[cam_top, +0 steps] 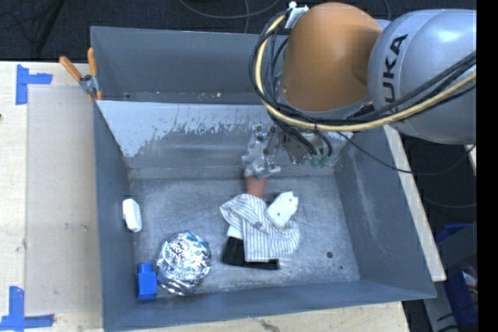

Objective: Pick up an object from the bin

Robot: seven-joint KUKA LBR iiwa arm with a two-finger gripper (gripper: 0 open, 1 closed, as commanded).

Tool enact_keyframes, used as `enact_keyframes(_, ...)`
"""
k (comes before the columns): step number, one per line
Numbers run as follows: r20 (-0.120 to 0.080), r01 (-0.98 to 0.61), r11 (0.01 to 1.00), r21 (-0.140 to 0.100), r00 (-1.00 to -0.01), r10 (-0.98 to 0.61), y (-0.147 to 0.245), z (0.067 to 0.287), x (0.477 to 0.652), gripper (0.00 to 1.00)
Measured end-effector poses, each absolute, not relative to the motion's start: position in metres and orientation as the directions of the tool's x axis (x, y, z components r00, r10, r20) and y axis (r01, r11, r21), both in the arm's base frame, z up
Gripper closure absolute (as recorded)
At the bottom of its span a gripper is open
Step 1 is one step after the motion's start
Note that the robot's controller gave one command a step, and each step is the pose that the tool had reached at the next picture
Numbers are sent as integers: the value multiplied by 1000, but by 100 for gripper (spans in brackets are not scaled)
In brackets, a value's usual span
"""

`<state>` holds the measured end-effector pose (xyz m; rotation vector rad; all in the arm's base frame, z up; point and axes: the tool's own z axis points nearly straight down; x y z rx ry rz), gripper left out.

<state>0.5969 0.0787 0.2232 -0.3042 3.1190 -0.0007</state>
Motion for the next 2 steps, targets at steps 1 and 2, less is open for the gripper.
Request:
enact_keyframes(1, 0, -295, 956, 1, -956, -295, 82, 191, 577, 100)
enact_keyframes(2, 1, -184, 983, 0, -983, -184, 99, 181, 584, 100)
